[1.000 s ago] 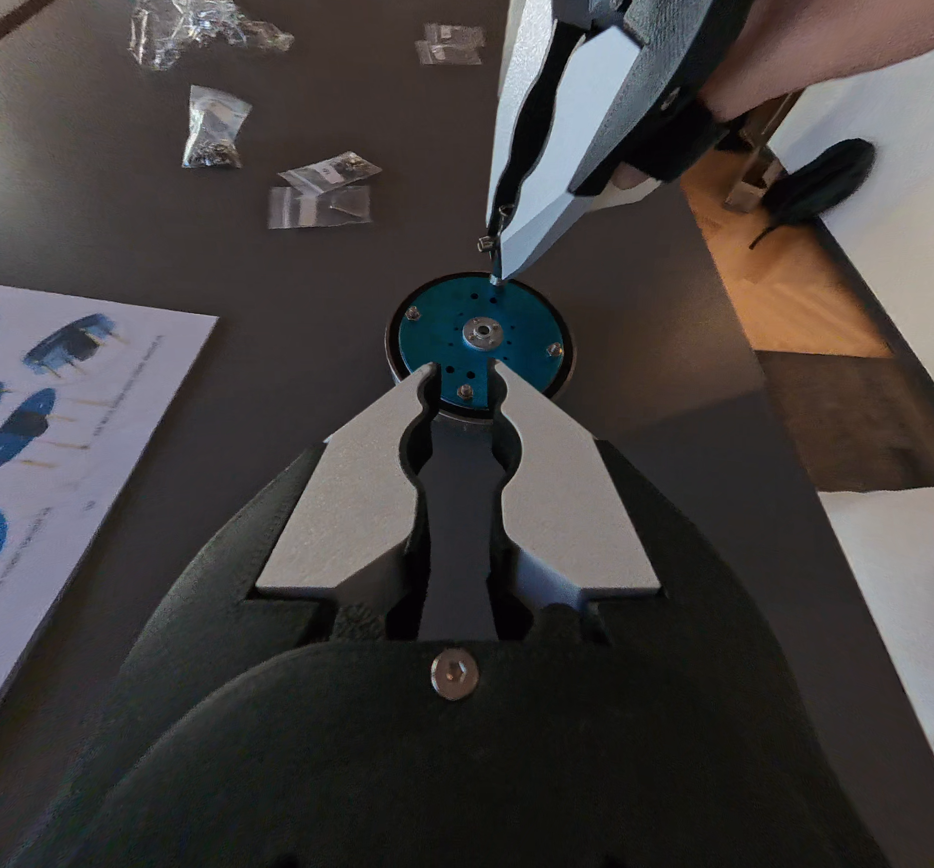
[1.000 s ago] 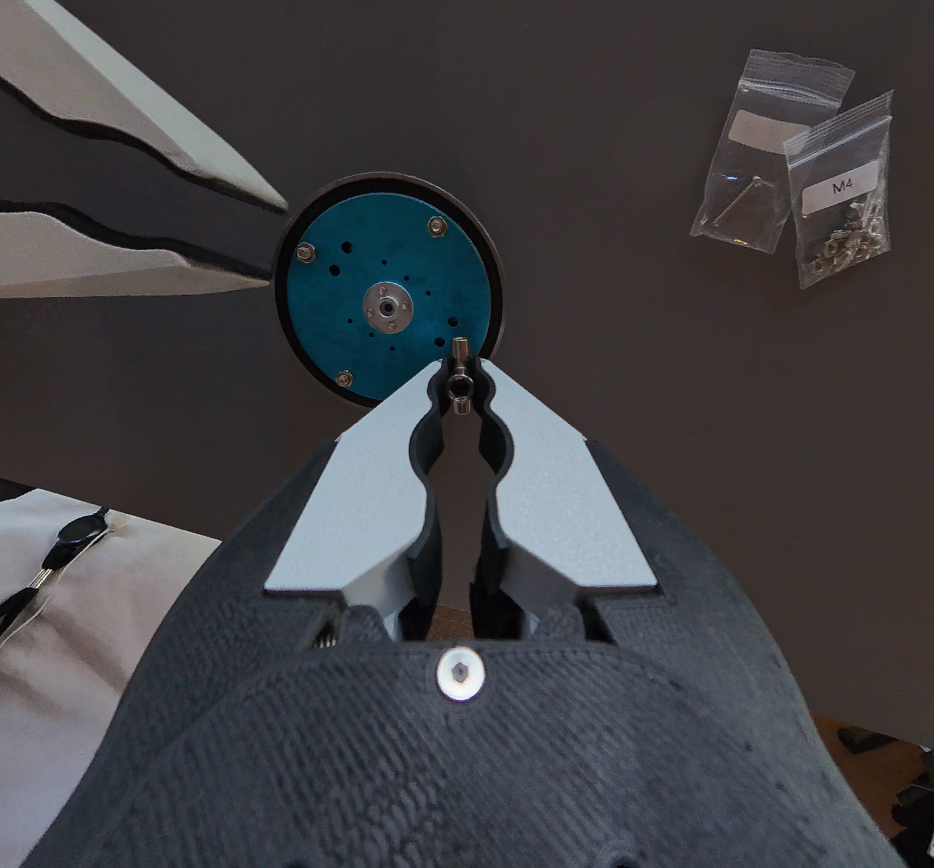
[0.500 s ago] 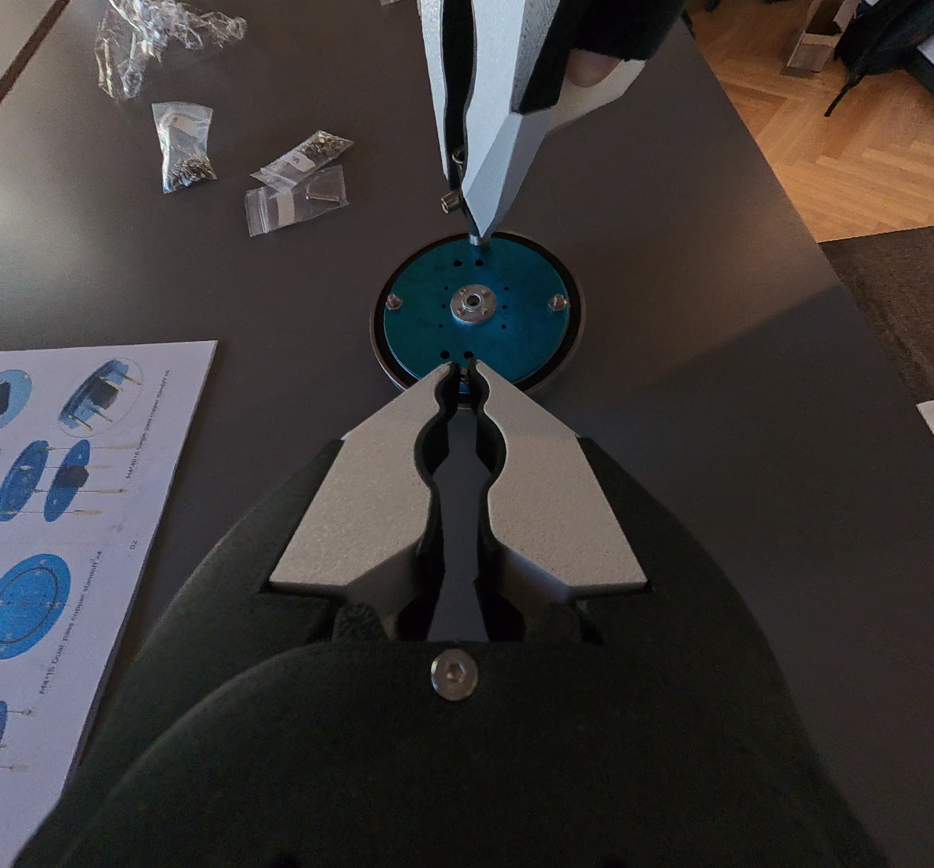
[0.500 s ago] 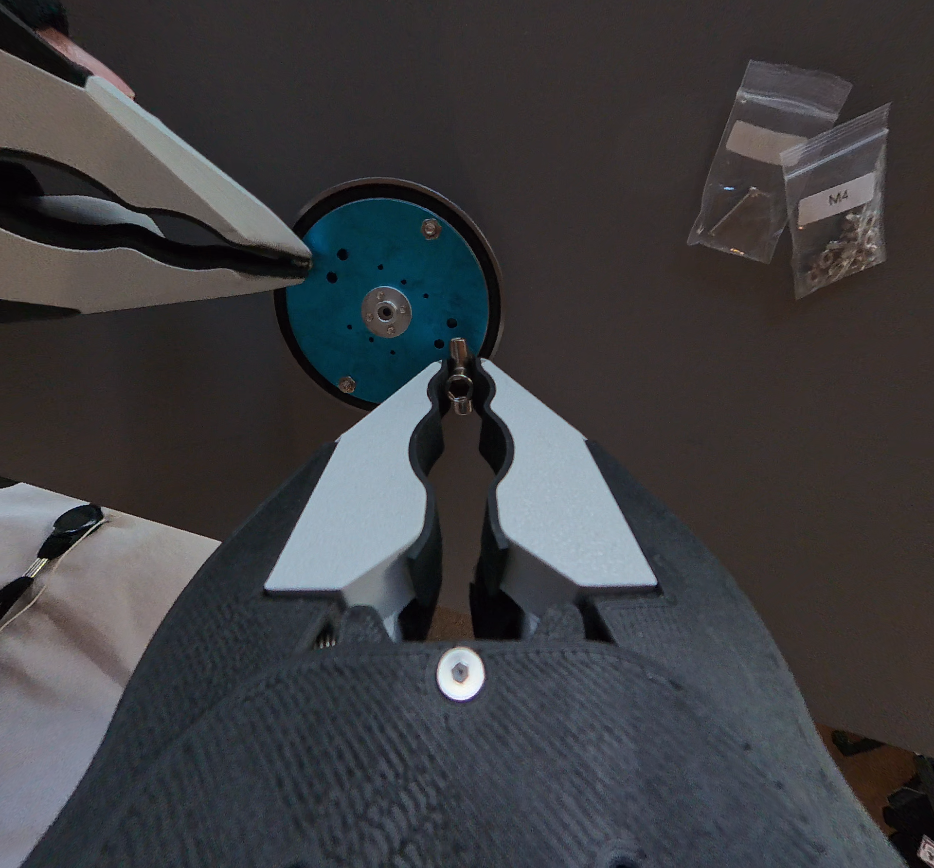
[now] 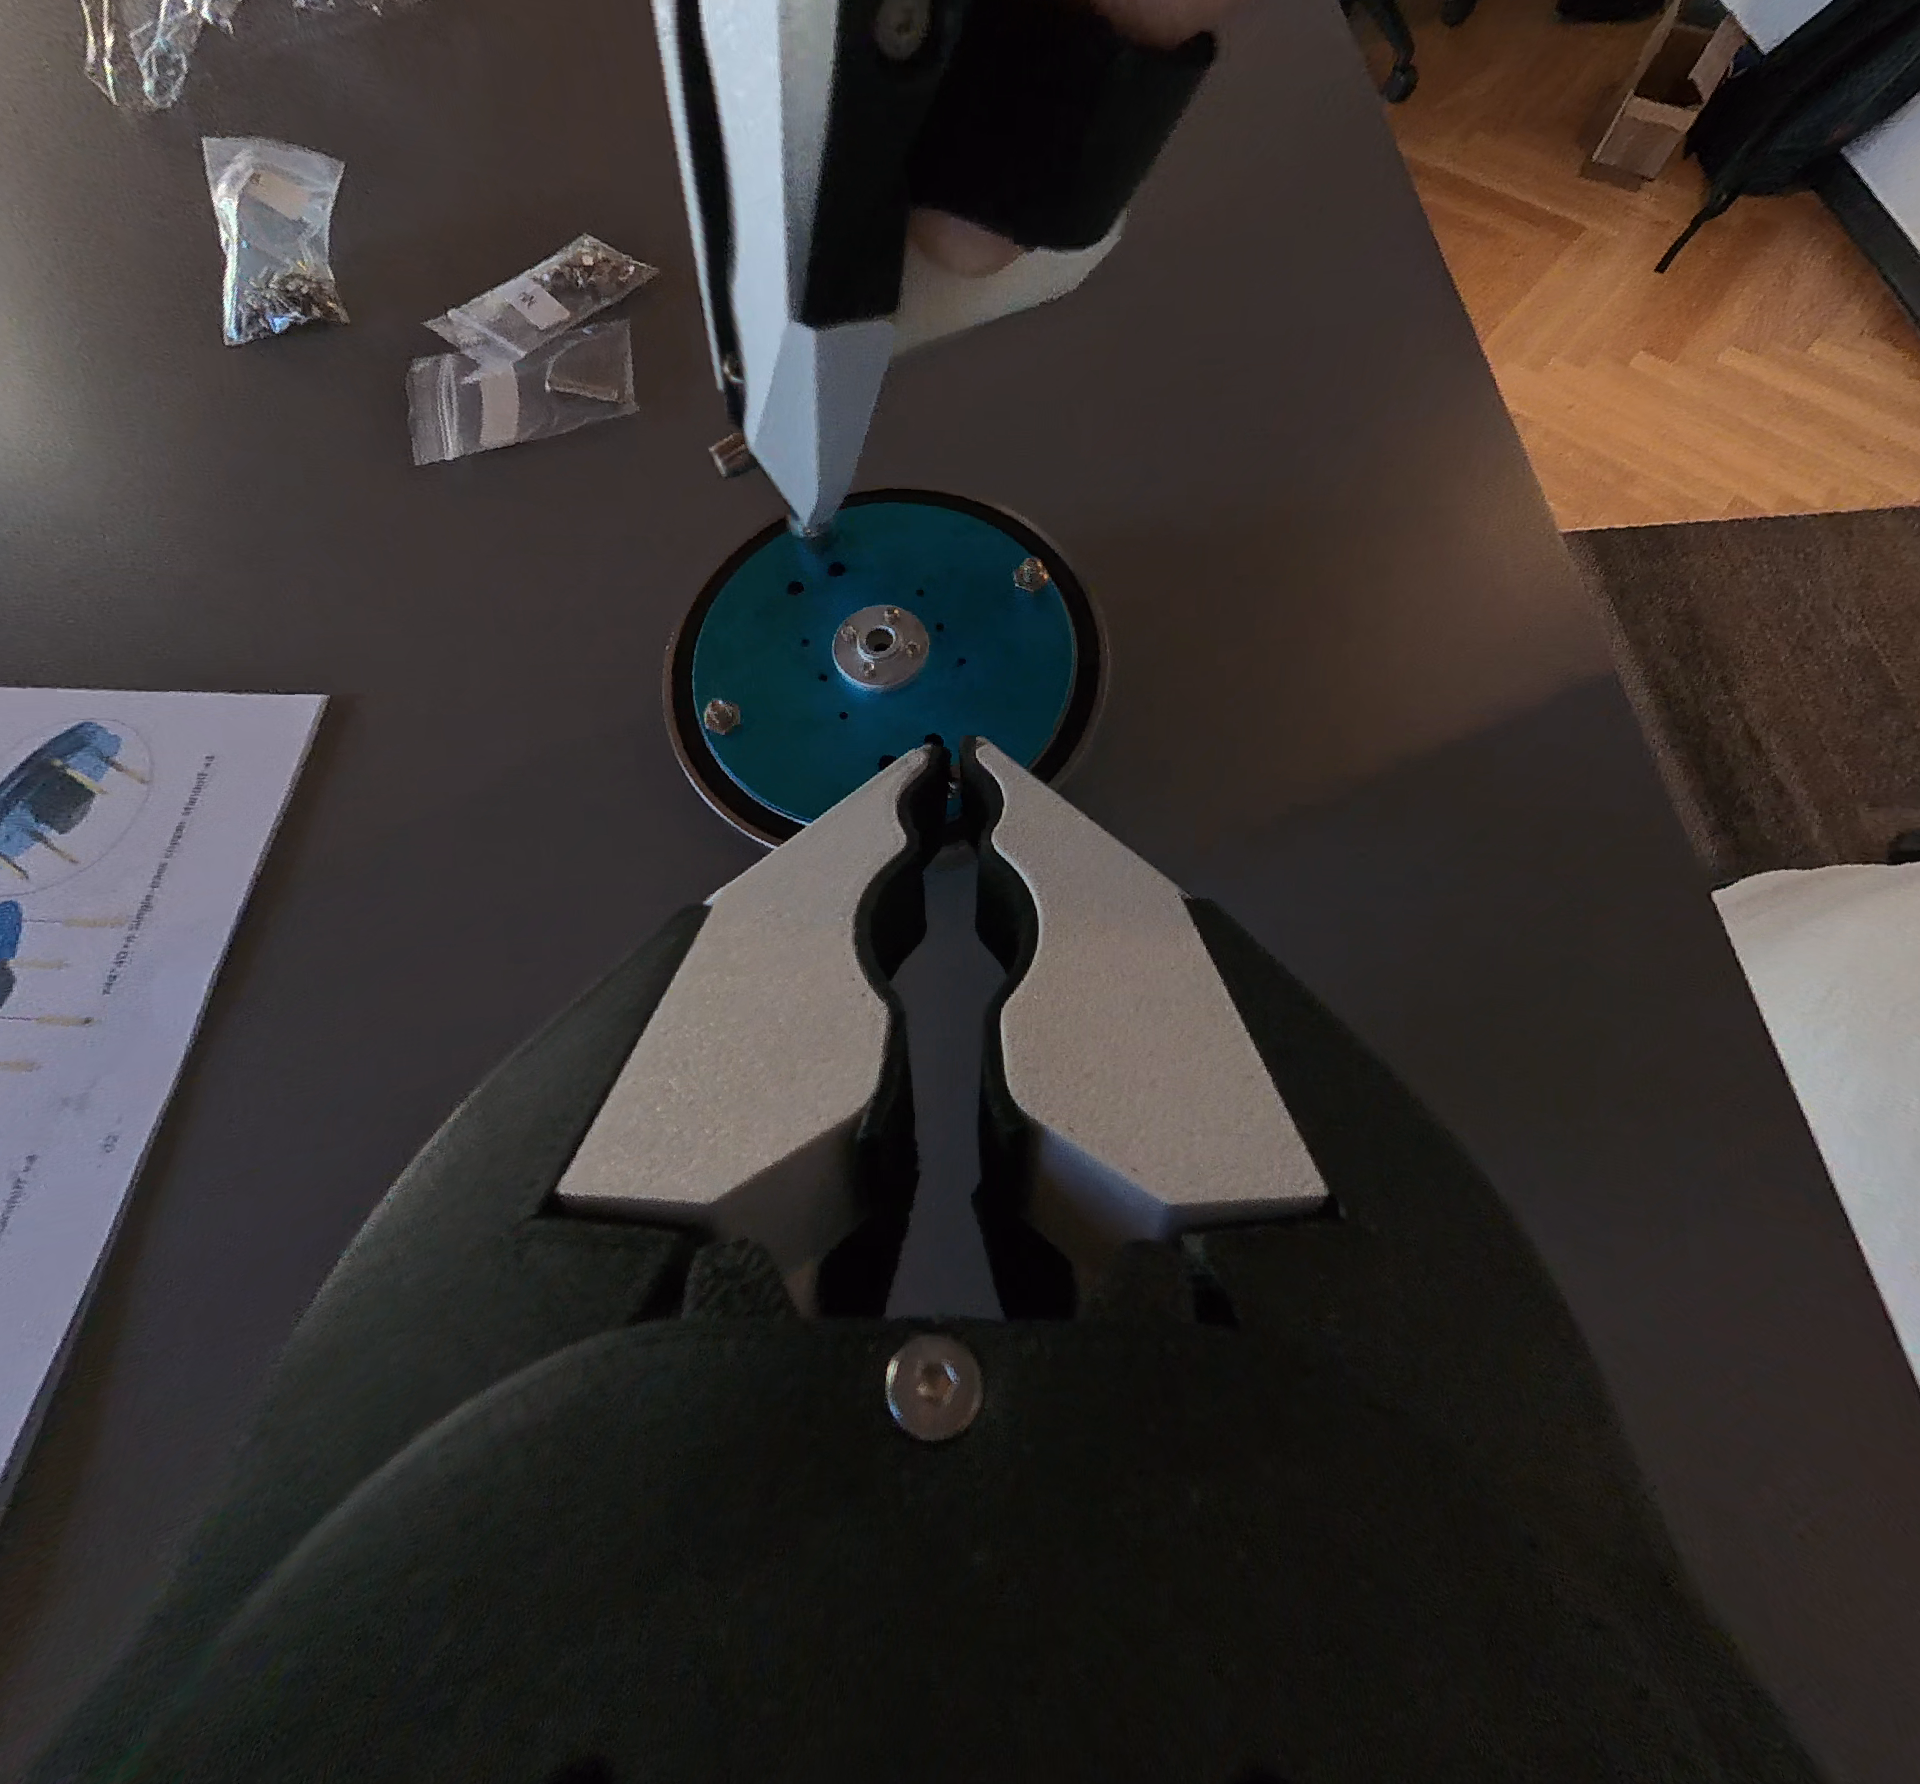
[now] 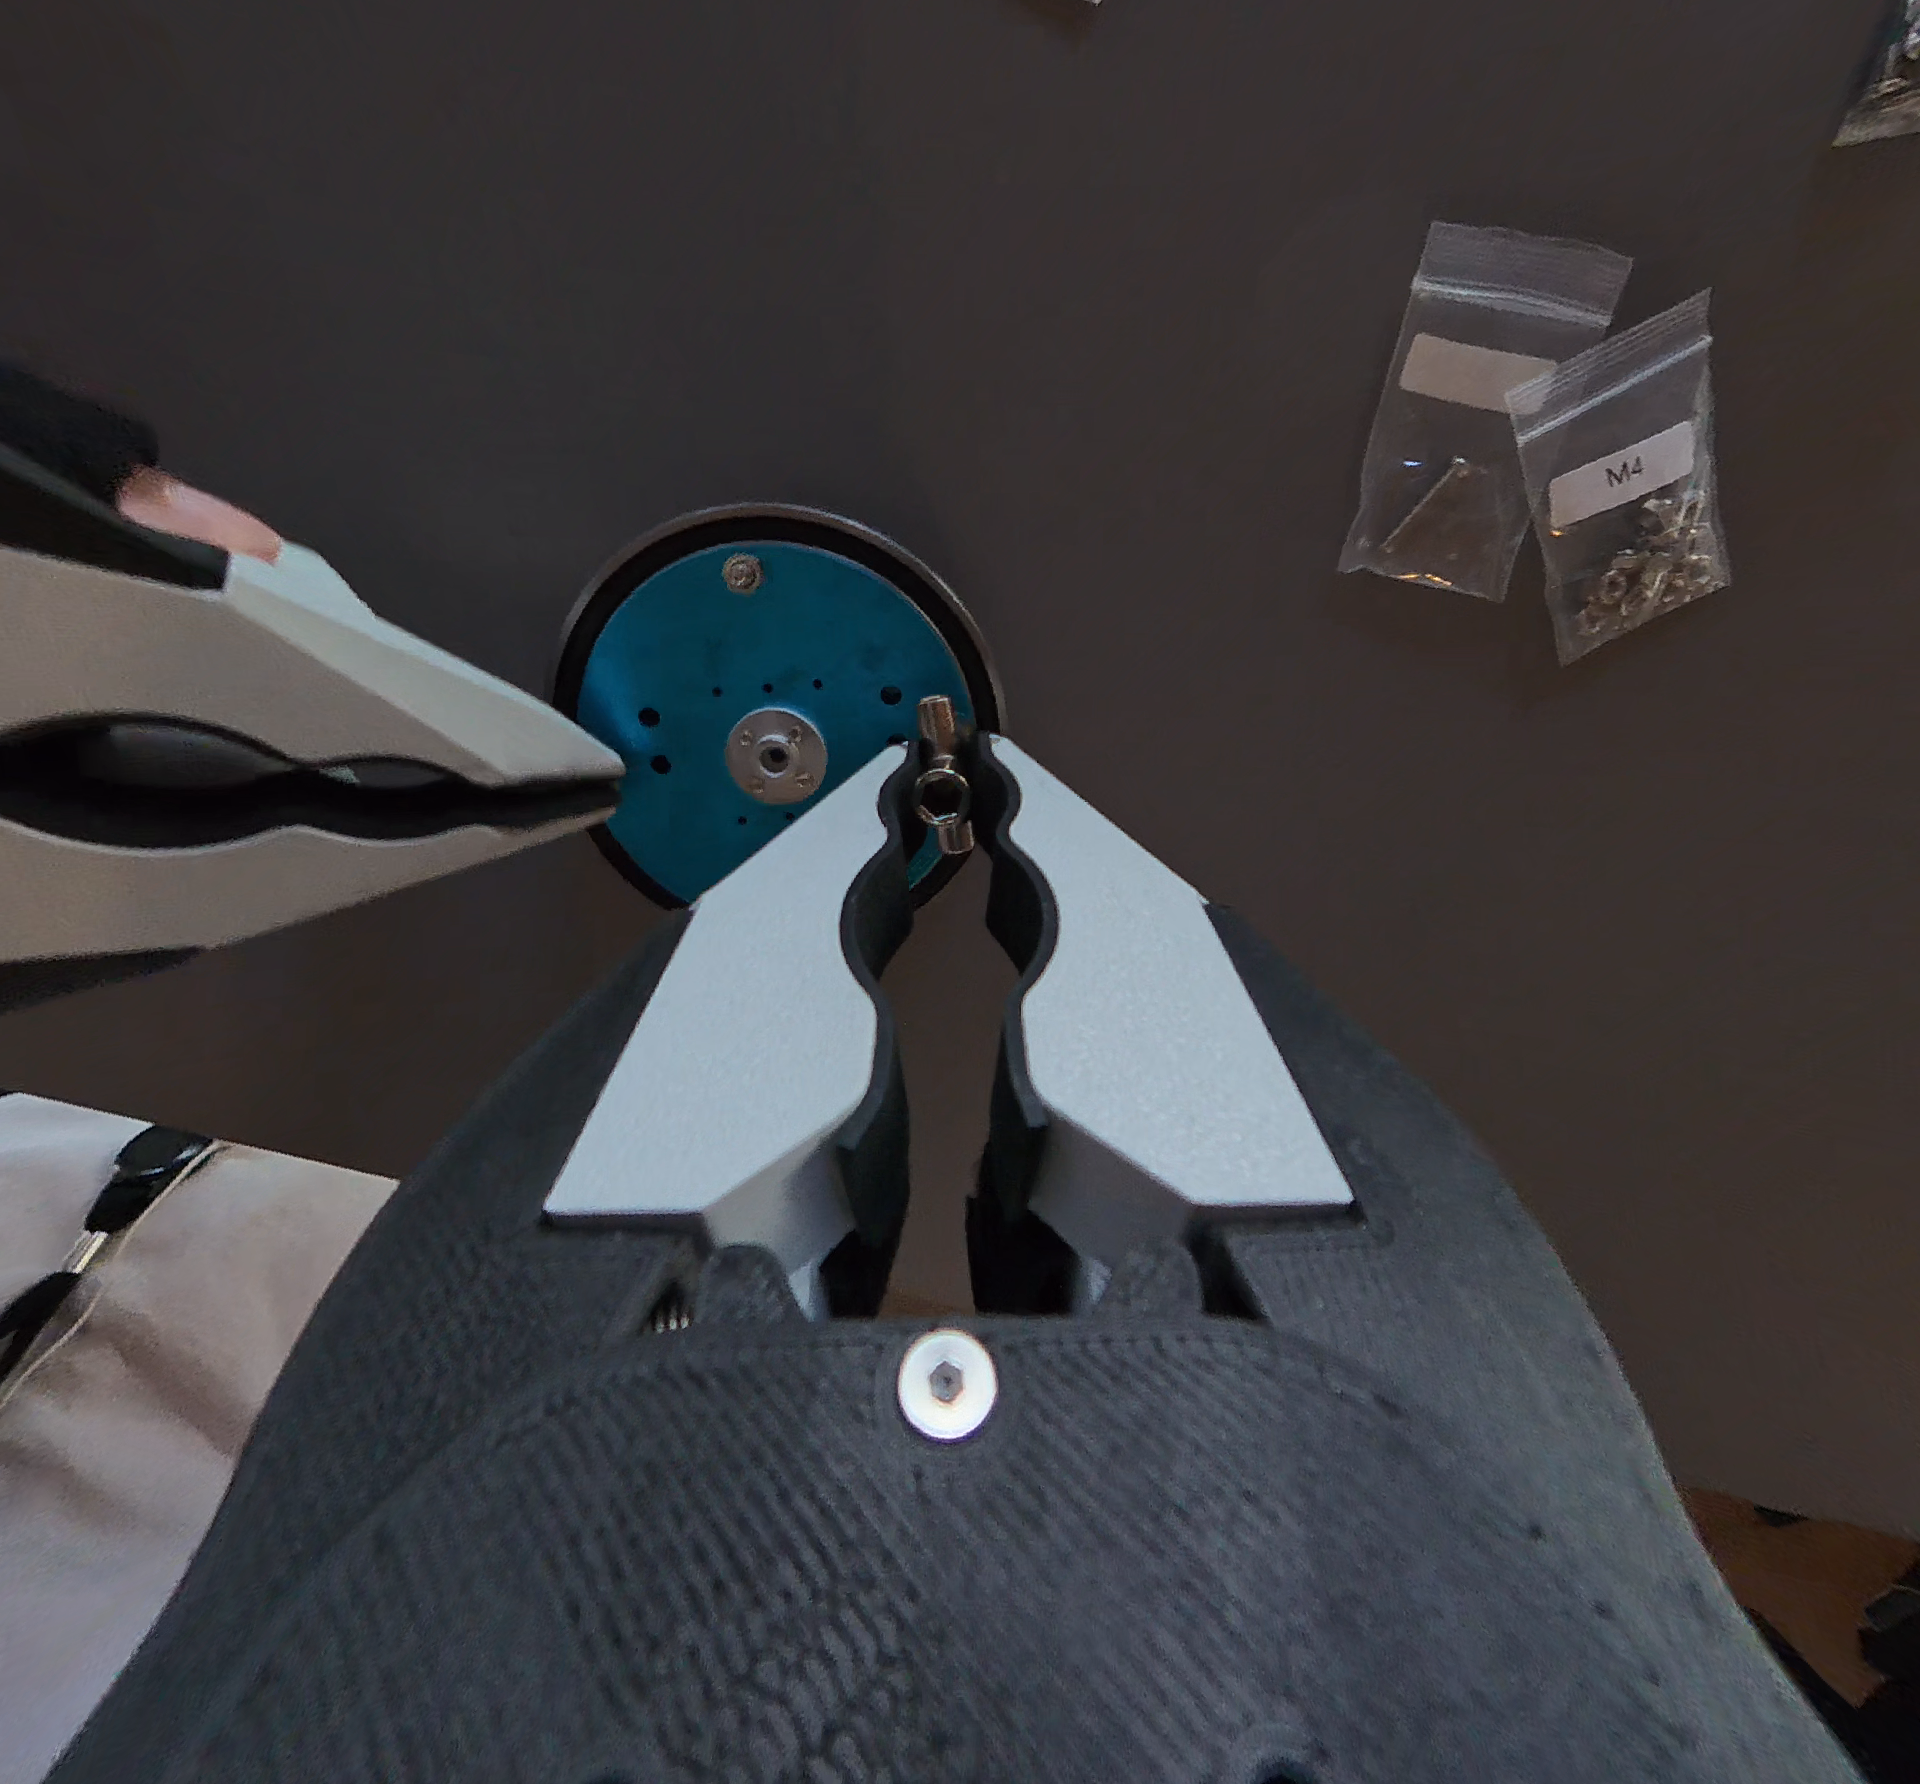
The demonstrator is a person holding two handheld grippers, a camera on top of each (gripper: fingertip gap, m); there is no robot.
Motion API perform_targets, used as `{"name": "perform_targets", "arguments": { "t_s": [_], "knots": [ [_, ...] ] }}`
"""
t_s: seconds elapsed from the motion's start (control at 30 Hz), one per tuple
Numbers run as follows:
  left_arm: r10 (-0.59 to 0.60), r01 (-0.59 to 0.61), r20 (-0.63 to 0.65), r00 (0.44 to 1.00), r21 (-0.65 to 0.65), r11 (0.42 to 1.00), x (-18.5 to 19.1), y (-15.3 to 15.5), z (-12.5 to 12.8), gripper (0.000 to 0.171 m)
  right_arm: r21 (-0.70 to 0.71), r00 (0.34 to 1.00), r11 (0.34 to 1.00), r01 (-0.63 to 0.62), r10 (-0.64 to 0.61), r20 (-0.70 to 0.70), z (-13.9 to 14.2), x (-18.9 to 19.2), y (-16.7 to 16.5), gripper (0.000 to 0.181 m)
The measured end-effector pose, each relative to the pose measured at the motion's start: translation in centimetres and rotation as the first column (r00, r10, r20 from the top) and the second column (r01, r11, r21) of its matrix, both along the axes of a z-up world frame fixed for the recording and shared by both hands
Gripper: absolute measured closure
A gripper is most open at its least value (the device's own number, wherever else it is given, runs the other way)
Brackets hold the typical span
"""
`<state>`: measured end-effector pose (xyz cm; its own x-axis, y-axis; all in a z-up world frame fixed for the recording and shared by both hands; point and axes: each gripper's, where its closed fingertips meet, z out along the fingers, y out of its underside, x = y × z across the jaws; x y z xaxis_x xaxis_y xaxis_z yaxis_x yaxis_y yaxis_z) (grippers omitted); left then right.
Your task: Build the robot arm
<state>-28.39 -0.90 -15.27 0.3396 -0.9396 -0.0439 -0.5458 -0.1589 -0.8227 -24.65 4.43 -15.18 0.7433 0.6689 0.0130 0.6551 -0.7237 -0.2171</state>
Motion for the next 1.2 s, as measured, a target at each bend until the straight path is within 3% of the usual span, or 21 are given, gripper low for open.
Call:
{"name": "perform_targets", "arguments": {
  "t_s": [0.33,0.5,1.0,1.2],
  "knots": [
    [-0.006,0.007,0.010,1.000,-0.010,1.000,1.7,-0.4,-0.3,0.171,-0.022,0.990,0.993,0.115,-0.116,-0.080,0.0,-0.8,0.6,0.173],
    [-0.015,0.017,0.055,0.998,-0.044,0.999,2.3,-0.8,-0.3,0.171,0.011,0.977,0.977,0.211,-0.210,-0.037,0.0,-0.7,0.6,0.173],
    [-0.025,0.026,0.040,0.999,-0.023,0.999,2.7,-0.7,-0.3,0.171,-0.095,0.951,0.947,0.307,-0.309,-0.004,0.0,-0.3,0.2,0.173],
    [-0.030,0.031,0.052,0.998,-0.021,0.999,2.9,-0.5,-0.3,0.171,-0.103,0.955,0.950,0.294,-0.295,0.003,0.8,-0.6,0.3,0.173]
  ]
}}
